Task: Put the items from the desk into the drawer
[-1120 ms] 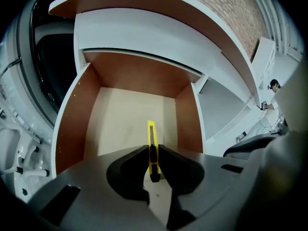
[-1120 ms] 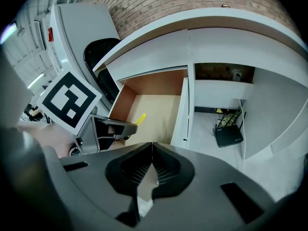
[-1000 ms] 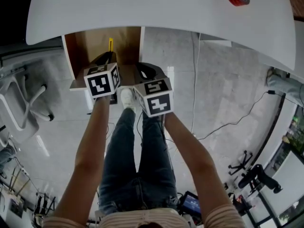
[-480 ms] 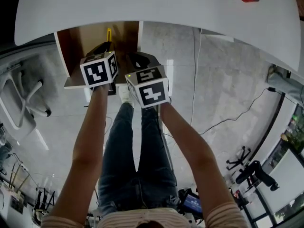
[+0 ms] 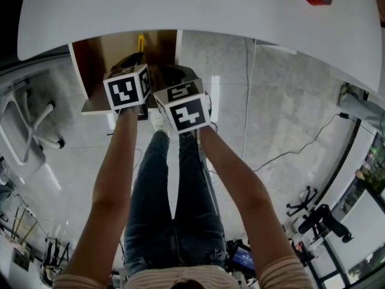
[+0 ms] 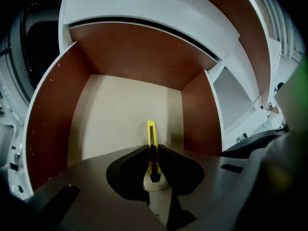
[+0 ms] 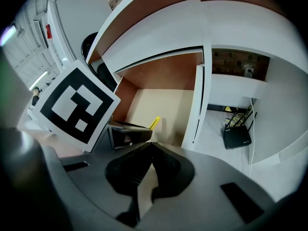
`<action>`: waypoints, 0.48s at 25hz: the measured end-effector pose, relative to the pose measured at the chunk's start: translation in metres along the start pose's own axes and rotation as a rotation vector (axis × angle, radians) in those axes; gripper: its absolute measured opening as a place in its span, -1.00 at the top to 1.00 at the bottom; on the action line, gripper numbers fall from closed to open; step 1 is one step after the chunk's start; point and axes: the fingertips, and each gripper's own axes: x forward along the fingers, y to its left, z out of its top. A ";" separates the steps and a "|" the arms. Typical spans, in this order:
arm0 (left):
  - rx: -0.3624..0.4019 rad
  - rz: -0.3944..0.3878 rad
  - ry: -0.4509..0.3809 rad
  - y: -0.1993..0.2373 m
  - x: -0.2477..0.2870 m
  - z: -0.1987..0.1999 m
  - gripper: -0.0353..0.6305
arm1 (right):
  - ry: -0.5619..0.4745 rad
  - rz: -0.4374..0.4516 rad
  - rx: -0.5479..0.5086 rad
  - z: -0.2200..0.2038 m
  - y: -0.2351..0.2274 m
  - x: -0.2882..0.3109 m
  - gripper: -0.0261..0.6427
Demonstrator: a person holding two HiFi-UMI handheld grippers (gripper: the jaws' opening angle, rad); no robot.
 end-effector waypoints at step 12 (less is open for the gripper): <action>-0.002 0.005 0.050 0.002 0.020 -0.002 0.69 | 0.045 -0.005 0.034 -0.007 -0.003 0.006 0.87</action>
